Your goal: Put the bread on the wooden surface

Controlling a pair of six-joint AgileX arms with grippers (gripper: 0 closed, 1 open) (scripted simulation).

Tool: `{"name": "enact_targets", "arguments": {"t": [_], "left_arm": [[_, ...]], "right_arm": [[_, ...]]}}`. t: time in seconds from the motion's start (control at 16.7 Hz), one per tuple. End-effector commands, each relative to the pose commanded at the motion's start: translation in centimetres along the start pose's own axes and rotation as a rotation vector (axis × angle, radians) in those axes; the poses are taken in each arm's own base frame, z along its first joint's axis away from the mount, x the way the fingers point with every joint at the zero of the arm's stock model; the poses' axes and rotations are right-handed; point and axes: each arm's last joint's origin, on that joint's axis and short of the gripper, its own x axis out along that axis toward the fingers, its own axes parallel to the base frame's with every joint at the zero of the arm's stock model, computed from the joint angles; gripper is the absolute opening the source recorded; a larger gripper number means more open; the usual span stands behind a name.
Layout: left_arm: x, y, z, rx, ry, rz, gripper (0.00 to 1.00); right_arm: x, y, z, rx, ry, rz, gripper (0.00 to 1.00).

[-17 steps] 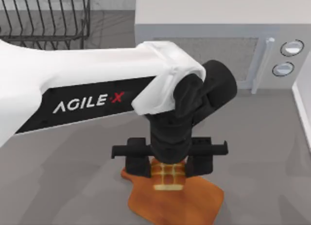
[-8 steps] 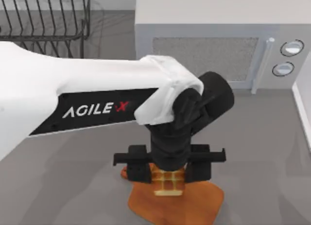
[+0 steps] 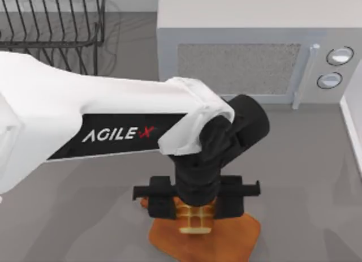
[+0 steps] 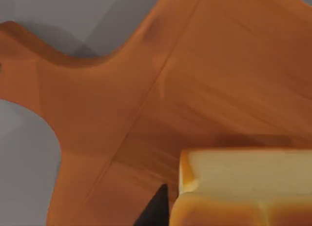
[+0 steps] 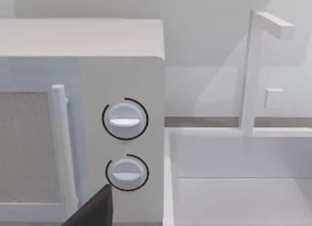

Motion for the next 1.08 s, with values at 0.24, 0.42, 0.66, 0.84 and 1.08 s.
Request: {"name": "enact_targets", "arguments": {"t": [0.24,0.42,0.66,0.84,1.08], "left_arm": [[0.0,0.0,0.0,0.0,0.0,0.0,0.08],[0.0,0.0,0.0,0.0,0.0,0.0,0.3],[0.0,0.0,0.0,0.0,0.0,0.0,0.6],[0.0,0.0,0.0,0.0,0.0,0.0,0.83],[0.0,0.0,0.0,0.0,0.0,0.0,1.0]], "right_arm": [[0.0,0.0,0.0,0.0,0.0,0.0,1.0],[0.0,0.0,0.0,0.0,0.0,0.0,1.0],[0.0,0.0,0.0,0.0,0.0,0.0,1.0],[0.0,0.0,0.0,0.0,0.0,0.0,1.0],[0.0,0.0,0.0,0.0,0.0,0.0,1.0]]}}
